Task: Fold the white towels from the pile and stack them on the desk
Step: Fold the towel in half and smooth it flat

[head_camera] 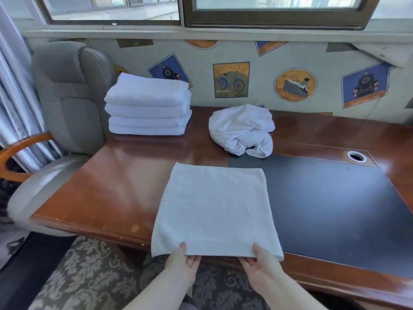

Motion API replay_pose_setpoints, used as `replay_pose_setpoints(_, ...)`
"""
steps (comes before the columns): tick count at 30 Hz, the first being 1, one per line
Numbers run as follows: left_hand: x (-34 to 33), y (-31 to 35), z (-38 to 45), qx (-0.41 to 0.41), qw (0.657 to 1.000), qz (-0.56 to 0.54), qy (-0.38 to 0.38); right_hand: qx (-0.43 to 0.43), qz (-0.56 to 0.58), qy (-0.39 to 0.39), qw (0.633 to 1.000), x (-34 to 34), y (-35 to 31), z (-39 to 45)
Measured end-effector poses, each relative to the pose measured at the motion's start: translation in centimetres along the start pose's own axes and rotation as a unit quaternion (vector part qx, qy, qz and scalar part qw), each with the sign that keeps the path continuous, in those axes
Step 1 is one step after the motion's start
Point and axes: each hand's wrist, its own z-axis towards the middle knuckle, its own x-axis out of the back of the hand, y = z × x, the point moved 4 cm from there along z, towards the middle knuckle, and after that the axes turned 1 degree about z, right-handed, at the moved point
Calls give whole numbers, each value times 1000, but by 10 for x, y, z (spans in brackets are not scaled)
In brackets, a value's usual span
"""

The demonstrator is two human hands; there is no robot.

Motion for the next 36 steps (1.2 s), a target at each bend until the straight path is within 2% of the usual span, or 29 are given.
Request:
replay_pose_setpoints(3,0,-2,-15,11,1000,-12,5,-31,1,26,999,7,-5,-8)
replay_pose_setpoints(6,-16,12,-28,-3,999,-41,-12,-25,14,26,999,-4,-20,-15)
replay_pose_setpoints(13,-72,59,-40,5,996,-87,-15,-3,14,-2,1000,-56,-62,-22)
replay_pose_setpoints(20,-130,94,-12,32,989,-138,-42,-19,1,2,1000,-118,-101,2)
replay_pose_setpoints(26,-185,122,34,22,994,-98,-48,-36,-25,36,998,-162,-118,44)
replay_pose_setpoints(28,-196,126,53,17,997,-58,-43,-45,-45,28,998,-172,-120,55)
replay_pose_setpoints(31,-196,131,74,29,996,45,-76,-29,-82,29,996,-168,-123,75)
replay_pose_setpoints(33,-186,140,86,-27,985,142,-95,34,-134,78,987,-151,-124,88)
replay_pose_setpoints(34,-177,150,92,-101,970,208,-80,89,-174,121,973,-139,-126,93)
replay_pose_setpoints(35,-167,163,97,-195,938,284,-52,153,-220,163,949,-129,-130,97)
replay_pose_setpoints(36,-159,177,101,-285,886,364,-23,215,-270,189,919,-122,-136,99)
